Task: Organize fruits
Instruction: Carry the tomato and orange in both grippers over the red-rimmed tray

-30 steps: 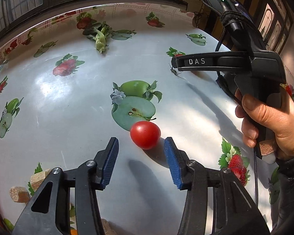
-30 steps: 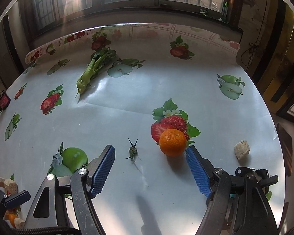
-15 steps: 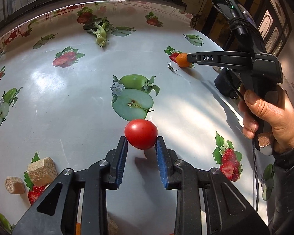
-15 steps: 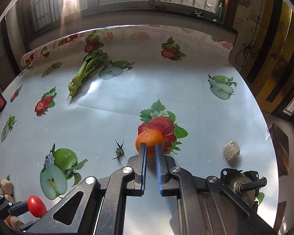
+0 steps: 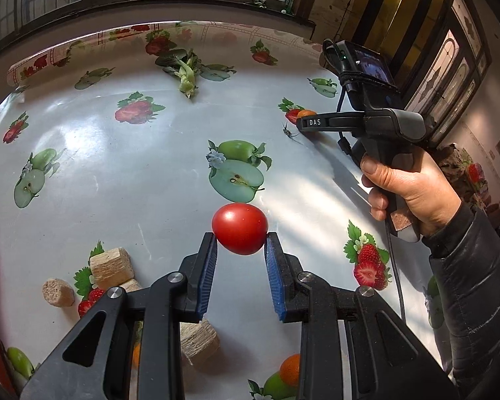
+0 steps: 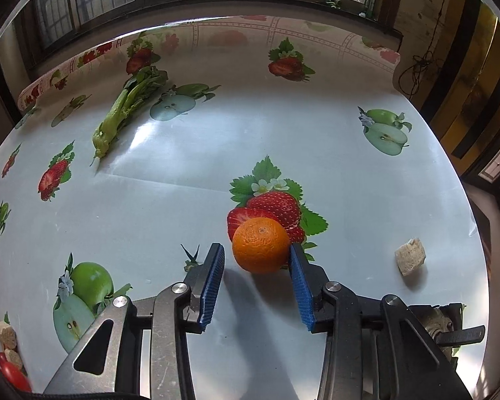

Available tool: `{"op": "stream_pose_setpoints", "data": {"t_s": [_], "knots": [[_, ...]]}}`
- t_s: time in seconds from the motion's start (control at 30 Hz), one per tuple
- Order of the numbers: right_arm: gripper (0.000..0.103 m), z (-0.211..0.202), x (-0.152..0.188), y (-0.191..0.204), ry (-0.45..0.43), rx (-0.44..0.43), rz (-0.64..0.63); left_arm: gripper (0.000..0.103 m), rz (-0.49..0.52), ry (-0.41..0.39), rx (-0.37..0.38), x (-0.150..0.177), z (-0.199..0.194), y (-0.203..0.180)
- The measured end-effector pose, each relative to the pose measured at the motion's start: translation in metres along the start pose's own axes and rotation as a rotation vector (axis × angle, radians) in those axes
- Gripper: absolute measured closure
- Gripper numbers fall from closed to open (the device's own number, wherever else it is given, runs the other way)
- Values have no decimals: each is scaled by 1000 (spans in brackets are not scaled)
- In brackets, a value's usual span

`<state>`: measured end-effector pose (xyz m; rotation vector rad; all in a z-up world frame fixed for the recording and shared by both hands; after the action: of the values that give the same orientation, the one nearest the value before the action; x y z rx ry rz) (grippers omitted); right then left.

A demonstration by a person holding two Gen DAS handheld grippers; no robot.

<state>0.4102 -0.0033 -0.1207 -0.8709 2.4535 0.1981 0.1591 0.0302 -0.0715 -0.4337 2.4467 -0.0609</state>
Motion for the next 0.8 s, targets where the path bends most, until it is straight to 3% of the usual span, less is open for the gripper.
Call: {"op": "stream_pose_setpoints", "data": {"t_s": [0.17, 0.33, 0.8], "knots": [[70, -12, 4, 6, -18, -62, 13, 77, -14, -15, -7, 7, -15, 10], [71, -53, 23, 41, -59, -164, -28, 77, -19, -44, -23, 19, -39, 22], [71, -168, 138, 170, -49, -499, -147, 76, -107, -121, -90, 87, -122, 78]]}}
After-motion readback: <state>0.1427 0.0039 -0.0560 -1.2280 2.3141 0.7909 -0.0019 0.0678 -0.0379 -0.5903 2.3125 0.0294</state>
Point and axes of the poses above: each gripper's, at about its wrist camera, not at the fingertips, and z roughly the way its jaws point, y to its left, x to its underside, the point moved 10 cm from there along z, roughly the way its jaws point, and after that the axes turned 7 degrees about z, right-handed, at the moved point
